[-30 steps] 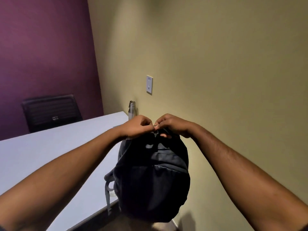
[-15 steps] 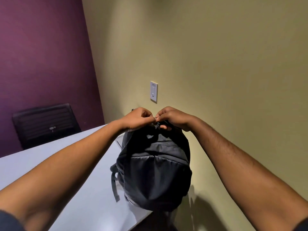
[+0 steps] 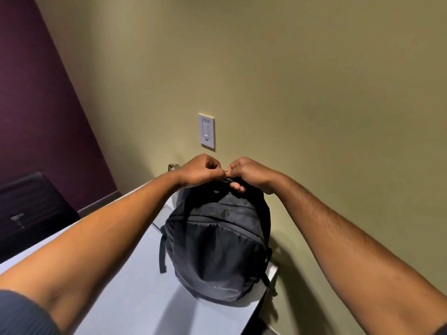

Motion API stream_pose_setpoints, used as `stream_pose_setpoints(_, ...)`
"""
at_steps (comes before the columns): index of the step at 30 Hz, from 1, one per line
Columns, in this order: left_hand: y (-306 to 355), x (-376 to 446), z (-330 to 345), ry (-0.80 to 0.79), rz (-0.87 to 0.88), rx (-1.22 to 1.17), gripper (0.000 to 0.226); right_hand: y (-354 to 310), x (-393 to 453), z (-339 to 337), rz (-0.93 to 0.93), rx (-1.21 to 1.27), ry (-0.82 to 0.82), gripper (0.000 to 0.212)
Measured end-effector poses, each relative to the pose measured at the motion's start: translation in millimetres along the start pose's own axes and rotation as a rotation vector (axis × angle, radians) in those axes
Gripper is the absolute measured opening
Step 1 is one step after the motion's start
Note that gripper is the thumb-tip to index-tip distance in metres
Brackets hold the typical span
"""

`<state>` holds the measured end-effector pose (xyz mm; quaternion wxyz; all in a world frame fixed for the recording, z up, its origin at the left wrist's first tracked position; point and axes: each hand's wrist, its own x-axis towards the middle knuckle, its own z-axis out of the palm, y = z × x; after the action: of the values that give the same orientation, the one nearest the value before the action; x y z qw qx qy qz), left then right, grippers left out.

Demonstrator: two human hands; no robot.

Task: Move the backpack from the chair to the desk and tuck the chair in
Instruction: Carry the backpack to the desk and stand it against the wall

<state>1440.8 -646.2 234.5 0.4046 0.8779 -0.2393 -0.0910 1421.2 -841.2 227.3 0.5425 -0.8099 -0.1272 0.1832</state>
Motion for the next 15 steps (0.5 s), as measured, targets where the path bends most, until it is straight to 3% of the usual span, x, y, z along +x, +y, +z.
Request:
stream_pose_setpoints(4,-16.4,39.0,0.0,-0.010,0.028,-0.039,0.062,14.4,22.1,-12.4,0.015,0.049,0.091,0.022)
stream_pose_setpoints(15,-57.6,117.8,43.0,0.036,0.076,-0.073,0.023,78.6,61.1,-41.2,0.027,0.191,0.333,0.023)
